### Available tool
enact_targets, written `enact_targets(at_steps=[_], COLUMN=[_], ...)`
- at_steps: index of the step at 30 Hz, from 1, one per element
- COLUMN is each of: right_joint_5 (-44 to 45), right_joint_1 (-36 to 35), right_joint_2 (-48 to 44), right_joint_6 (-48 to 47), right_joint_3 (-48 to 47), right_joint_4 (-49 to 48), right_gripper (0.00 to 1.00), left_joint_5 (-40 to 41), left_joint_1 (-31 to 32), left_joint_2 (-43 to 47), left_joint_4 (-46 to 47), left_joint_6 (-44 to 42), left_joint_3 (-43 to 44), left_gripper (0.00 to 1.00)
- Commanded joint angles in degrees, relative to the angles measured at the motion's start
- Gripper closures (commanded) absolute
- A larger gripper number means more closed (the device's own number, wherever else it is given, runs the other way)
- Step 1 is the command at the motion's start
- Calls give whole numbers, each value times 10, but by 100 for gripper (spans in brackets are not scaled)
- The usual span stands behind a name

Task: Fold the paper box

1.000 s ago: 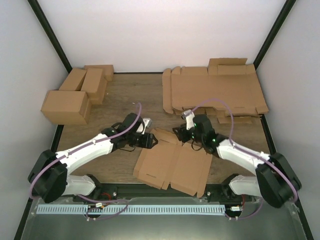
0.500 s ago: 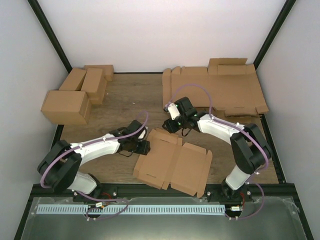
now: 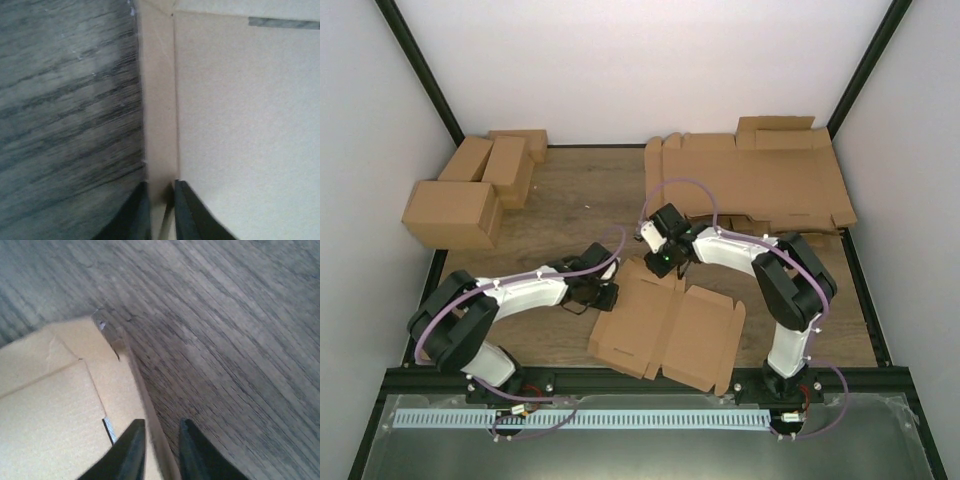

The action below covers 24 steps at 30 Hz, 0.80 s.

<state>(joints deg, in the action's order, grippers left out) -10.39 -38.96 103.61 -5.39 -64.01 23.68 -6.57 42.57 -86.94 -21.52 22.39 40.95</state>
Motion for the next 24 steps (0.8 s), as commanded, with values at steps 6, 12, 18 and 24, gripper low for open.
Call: enact_targets(at_steps=[6,12,18,24], right_joint_5=[26,44,71,65], right_joint_1=[-9,-9,-8,6], right_joint_2=[-59,-129,-139,-134], right_joint_6=[1,67,107,109], right_joint_3=[12,90,136,147], right_joint_4=[-61,-188,-296,-338], right_gripper=[99,99,97,97], left_joint_5=[87,206,322,373], left_joint_1=[28,29,30,30], left_joint_2=[-1,-2,-28,-18], left_joint_4=[-107,-225,-235,-187], left_joint_6=[-19,-80,-182,-266], left_joint_3=[96,239,309,299], left_gripper=[96,96,96,96])
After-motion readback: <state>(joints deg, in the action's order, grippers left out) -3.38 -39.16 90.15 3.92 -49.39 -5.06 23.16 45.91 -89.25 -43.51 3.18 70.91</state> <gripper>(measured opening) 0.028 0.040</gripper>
